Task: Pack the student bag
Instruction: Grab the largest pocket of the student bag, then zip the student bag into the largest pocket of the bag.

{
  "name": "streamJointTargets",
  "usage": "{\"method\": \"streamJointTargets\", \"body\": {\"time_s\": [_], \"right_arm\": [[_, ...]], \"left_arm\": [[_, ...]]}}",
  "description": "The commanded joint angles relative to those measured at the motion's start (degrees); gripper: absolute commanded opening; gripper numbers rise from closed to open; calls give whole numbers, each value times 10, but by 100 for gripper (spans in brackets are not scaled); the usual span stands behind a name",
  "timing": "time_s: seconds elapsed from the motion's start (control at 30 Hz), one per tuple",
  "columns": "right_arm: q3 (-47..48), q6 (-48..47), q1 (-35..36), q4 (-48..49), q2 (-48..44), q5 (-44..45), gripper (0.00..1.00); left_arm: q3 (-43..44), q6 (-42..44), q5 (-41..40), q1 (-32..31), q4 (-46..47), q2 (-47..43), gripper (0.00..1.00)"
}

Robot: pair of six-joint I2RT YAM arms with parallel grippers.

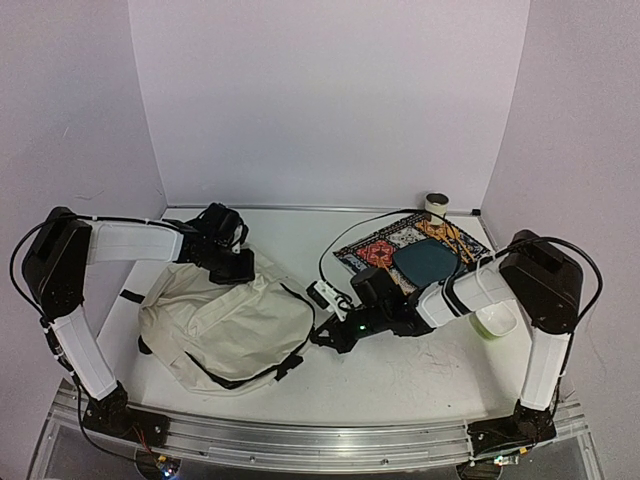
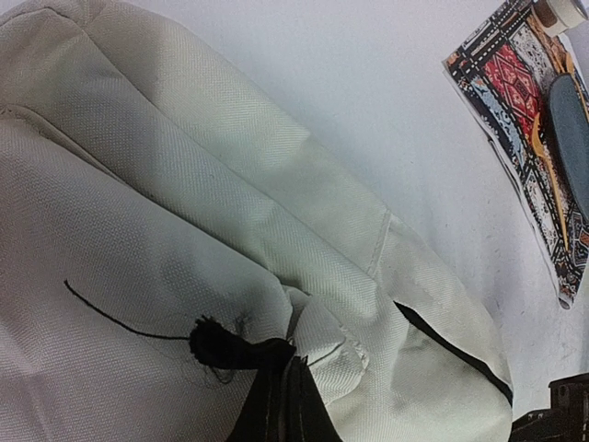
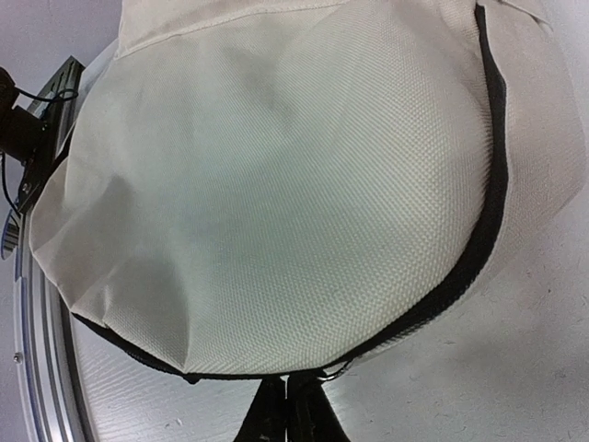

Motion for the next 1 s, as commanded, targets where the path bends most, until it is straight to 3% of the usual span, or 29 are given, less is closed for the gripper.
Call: {"method": "streamJointTargets", "body": {"time_s": [0.0, 0.37, 0.5, 0.73, 0.97], "right_arm": [[-32, 14, 2, -3, -57, 4, 0], [-55, 17, 60, -158, -148, 173, 0], [-38, -4, 60, -207, -166, 247, 0], [16, -53, 60, -243, -149, 275, 0], [19, -71, 60, -245, -150, 278, 0]], "left_arm": [[41, 9, -13, 2, 27, -4, 0], [113, -2, -56, 54, 26, 64, 0], [101, -2, 1, 50, 28, 53, 1], [57, 57, 76, 18, 24, -20, 35], [71, 96, 142, -12, 10, -61, 52]]}}
